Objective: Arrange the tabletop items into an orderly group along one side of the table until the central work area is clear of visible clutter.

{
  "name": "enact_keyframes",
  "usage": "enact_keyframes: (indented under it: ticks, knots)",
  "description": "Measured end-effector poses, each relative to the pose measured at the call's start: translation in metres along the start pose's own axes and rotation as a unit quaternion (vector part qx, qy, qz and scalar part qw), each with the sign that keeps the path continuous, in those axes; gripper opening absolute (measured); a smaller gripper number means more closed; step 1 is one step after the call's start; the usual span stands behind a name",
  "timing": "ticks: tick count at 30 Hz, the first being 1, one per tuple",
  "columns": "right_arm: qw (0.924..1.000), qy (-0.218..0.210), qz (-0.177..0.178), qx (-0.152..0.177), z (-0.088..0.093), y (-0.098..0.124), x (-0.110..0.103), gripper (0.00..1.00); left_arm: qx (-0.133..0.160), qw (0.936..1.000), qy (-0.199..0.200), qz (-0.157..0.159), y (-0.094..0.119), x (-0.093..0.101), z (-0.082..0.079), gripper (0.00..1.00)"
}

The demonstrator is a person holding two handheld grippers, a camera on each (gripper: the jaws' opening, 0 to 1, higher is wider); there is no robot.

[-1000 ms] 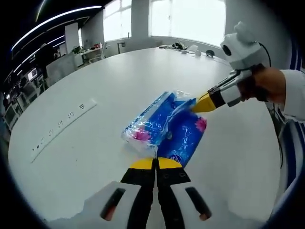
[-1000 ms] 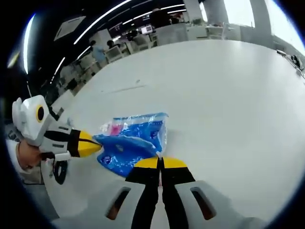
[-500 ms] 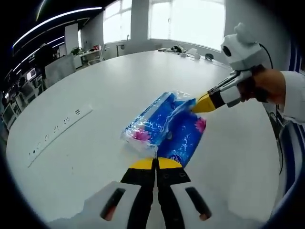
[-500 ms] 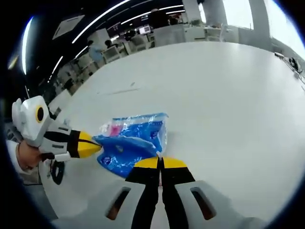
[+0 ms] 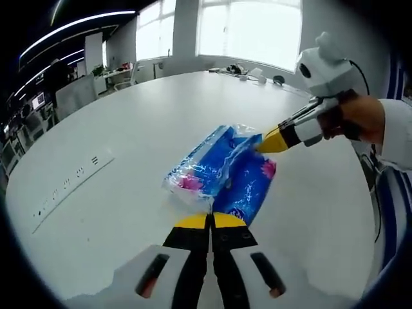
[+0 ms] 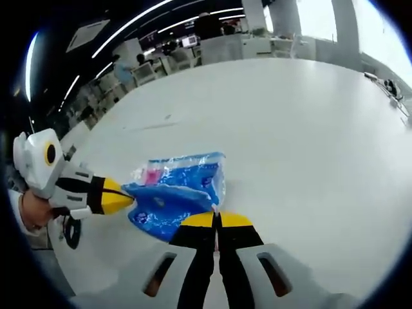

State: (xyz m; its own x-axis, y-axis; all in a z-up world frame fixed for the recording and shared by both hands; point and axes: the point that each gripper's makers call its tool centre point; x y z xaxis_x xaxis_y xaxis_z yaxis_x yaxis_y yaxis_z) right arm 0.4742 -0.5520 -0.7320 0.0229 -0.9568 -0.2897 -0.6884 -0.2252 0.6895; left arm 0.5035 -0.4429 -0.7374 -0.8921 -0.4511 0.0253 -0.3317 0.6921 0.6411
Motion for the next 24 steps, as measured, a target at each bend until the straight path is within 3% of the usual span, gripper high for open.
enact_keyframes:
  ticks: [24]
  knots:
    - [1.0000, 0.003, 0.001, -0.006, 0.008, -0.013, 0.005, 0.00, -0.006, 0.9999, 0.014, -0.004, -0.009, -0.004, 0.008, 0.00]
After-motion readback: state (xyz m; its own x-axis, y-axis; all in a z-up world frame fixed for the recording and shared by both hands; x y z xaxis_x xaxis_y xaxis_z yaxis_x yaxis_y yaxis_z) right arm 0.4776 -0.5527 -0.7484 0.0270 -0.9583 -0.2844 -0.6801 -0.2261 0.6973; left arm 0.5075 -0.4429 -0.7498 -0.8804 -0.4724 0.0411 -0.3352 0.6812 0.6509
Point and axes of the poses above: the point that each gripper's makers call its tool centre point, and the gripper's own axes: y roughly backward along the fingers, x roughly to its right, z roughly out of its underside, and after that the axes turned 5 degrees about -z, right-handed
